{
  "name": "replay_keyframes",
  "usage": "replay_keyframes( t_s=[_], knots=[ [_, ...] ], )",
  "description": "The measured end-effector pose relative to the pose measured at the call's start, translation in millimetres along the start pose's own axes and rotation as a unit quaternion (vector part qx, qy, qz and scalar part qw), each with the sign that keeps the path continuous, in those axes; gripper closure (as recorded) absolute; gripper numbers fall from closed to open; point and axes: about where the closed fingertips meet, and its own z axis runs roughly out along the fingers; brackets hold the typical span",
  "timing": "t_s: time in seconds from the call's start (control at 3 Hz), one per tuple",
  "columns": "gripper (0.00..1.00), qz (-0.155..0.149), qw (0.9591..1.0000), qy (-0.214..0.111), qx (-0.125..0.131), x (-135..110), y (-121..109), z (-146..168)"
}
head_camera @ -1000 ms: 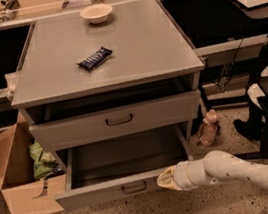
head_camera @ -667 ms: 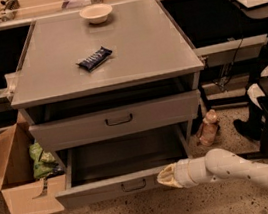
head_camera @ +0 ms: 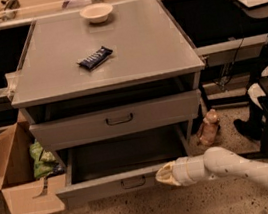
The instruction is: Close middle drawer
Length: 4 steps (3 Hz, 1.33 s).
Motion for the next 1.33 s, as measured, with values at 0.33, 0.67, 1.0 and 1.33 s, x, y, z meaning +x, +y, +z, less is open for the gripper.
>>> replay_keyframes(
  t_s=[0.33,0.67,1.0,1.33],
  knots=[
    [1.0,-0.017,0.9993,-0.028,-0.018,-11,1,21],
    [1.0,-0.025,0.9988,-0.04,-0.01,-13,-15,25],
    [1.0,-0.025,0.9988,-0.04,-0.01,-13,-15,24],
    [1.0,-0.041,0.9984,-0.04,-0.001,-12,-29,16]
  ],
)
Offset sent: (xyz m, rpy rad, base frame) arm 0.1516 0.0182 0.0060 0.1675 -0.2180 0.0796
